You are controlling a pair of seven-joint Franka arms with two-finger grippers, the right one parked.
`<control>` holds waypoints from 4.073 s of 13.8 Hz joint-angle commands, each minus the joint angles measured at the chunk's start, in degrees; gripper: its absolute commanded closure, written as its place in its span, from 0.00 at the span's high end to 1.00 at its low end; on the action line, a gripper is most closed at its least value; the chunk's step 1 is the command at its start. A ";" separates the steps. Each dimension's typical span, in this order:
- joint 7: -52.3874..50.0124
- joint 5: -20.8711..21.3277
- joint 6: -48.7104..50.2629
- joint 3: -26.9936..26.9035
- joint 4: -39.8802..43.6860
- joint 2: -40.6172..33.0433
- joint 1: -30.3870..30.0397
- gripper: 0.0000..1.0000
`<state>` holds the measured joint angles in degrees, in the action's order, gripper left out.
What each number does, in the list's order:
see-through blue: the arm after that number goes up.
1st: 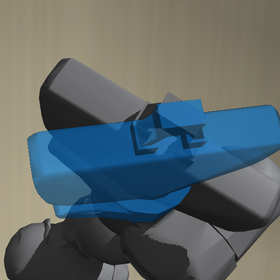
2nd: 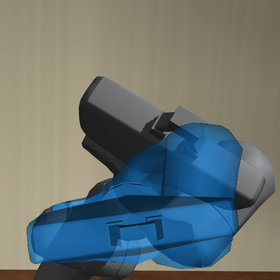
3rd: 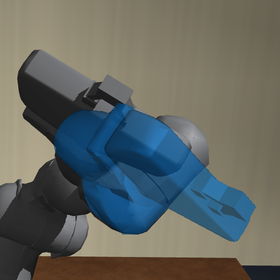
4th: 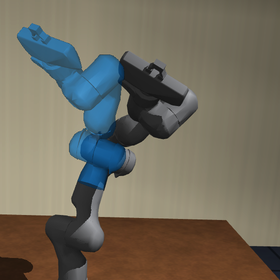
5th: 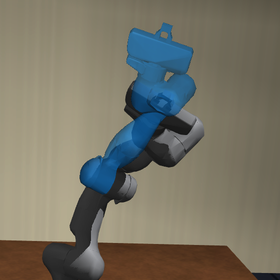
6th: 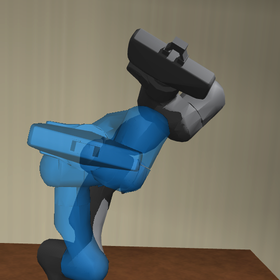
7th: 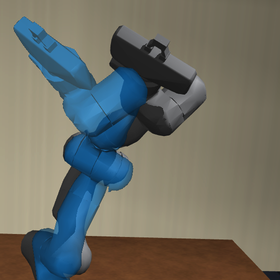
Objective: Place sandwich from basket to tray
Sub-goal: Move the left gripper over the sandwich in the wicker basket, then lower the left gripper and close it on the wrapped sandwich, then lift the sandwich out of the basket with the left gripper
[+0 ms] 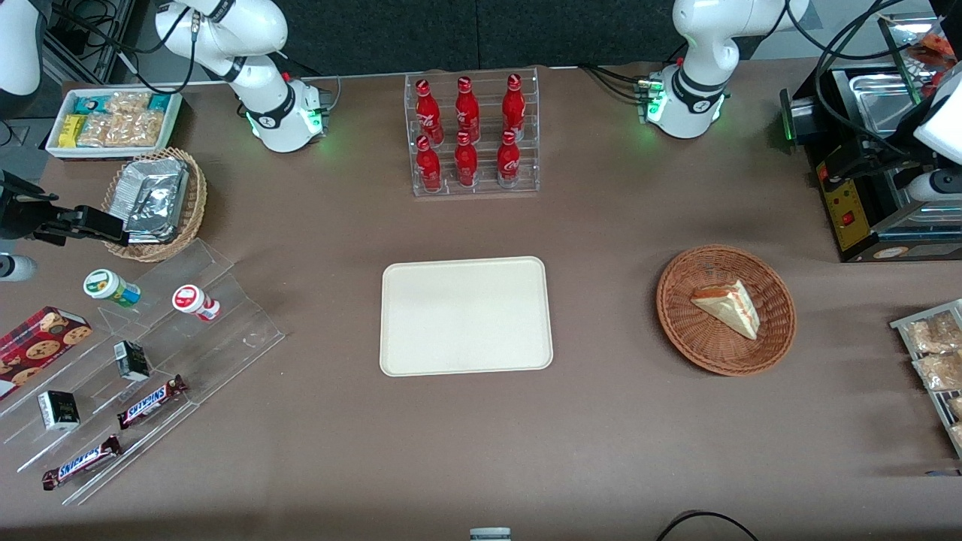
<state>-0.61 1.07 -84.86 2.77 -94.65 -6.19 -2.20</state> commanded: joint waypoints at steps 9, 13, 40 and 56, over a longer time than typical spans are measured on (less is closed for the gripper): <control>-30.79 -0.01 -10.91 -0.39 -8.60 6.19 -0.53 1.00; -49.63 -0.28 -24.88 -0.39 -19.75 6.98 -0.62 1.00; -62.58 -2.92 -57.70 -0.13 -35.96 17.61 1.40 0.99; -64.87 4.73 -24.41 0.58 -14.98 13.04 17.63 0.00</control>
<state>-64.27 4.35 -113.82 3.73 -114.83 5.29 10.38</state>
